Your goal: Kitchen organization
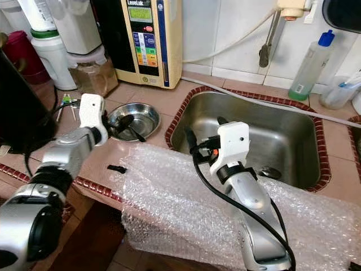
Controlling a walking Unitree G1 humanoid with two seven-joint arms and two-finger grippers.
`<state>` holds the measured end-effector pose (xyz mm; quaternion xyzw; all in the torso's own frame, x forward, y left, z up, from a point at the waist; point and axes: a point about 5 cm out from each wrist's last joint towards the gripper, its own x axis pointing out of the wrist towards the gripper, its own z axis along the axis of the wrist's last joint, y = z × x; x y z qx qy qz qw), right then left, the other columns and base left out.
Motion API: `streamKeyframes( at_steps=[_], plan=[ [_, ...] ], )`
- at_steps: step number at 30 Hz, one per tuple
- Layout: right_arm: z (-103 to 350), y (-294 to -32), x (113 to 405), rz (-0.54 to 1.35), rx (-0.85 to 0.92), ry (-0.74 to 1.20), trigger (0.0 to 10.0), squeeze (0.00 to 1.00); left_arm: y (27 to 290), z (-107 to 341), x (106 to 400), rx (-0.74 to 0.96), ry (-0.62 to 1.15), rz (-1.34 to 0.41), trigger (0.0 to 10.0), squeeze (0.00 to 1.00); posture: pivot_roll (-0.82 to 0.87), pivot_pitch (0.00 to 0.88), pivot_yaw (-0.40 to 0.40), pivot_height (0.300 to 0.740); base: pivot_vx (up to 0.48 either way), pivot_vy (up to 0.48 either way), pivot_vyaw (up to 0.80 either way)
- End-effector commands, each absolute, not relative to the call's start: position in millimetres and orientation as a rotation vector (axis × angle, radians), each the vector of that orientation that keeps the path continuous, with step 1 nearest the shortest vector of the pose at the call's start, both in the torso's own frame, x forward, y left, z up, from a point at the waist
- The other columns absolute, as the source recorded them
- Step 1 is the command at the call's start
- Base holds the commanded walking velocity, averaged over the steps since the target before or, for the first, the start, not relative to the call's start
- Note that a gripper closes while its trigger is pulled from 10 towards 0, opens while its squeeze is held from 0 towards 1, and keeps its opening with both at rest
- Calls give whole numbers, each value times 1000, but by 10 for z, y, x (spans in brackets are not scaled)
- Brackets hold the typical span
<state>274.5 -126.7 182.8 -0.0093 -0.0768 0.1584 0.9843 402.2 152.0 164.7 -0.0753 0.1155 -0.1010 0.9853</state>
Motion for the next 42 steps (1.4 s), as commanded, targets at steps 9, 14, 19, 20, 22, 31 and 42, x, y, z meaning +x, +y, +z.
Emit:
streamKeyframes(
  at_steps=[9,14,19,20,22,31,42],
  plan=[
    [1824,-1260,2739,310,-39,-150,10000,1000,1157,1618,4034,-393,357,-181,10000,0,-111,43,77,740,0,0,0],
    [1831,-1265,2736,302,-42,-154,10000,1000,1069,1582,4014,-437,420,-149,10000,0,-113,44,85,740,0,0,0],
    [1819,-1256,2732,301,-44,-153,10000,1000,1100,1589,4012,-431,424,-69,10000,0,-106,44,88,740,0,0,0],
    [1819,-1251,2734,303,-43,-154,10000,1000,1123,1597,4015,-420,417,-47,10000,0,-101,44,87,740,0,0,0],
    [1819,-1244,2738,304,-43,-154,10000,1000,1133,1590,4012,-426,422,-41,10000,0,-98,44,87,740,0,0,0],
    [1826,-1219,2756,310,-44,-159,10000,1000,1183,1517,3983,-454,474,7,0,0,-95,49,90,740,0,0,0],
    [1823,-1232,2764,303,-44,-159,10000,1000,1066,1399,3929,-423,518,-47,0,0,-93,51,93,740,0,0,0]
  ],
)
